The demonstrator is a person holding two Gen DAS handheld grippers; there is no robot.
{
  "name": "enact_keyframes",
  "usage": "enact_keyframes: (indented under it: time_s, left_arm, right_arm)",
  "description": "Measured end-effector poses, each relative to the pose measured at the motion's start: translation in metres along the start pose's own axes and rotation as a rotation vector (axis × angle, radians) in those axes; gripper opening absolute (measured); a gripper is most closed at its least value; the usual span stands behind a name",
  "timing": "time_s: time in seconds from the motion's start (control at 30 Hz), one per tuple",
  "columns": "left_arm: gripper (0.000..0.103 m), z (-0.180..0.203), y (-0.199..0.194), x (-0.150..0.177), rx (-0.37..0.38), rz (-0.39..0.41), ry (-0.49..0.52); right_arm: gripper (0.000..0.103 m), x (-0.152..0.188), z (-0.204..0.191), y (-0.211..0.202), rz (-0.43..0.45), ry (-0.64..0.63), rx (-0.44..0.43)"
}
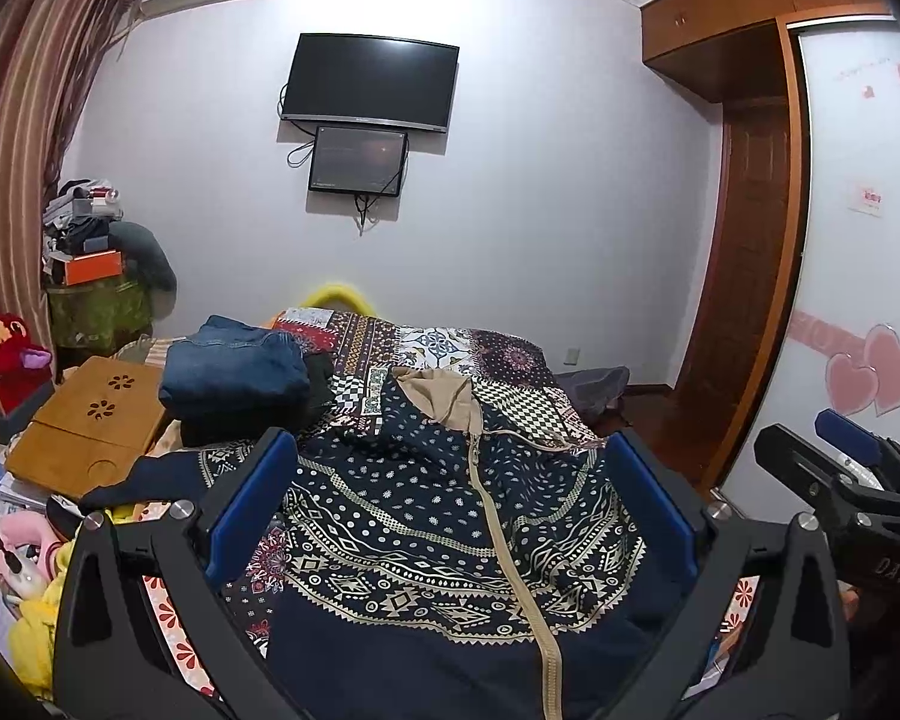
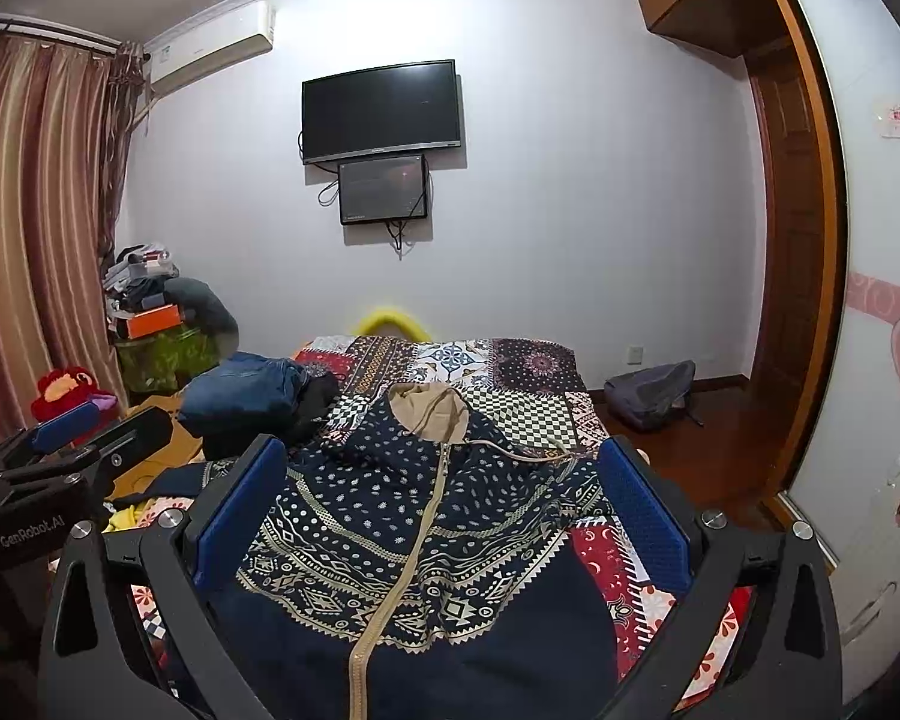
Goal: Fold large clothes
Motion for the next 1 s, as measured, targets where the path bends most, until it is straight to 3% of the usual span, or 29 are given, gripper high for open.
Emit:
enact_keyframes:
  time_s: [1.0]
  left_arm:
    - [0.103, -0.0025, 0.0037, 0.0031, 0.011, -0.007, -0.01]
  right_arm:
    - [0.103, -0.0007, -0.0007, 0.0001, -0.011, 0.007, -0.004]
Point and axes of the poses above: each gripper's, at about its wrist camera, not at the fingertips, and y roughly the way its jaws point, z to its right, x to its underside, the point moved 5 cm from there along y, roughly the way its jaws point, and after that the axes turned 8 degrees about x, right-handed, at the moved point
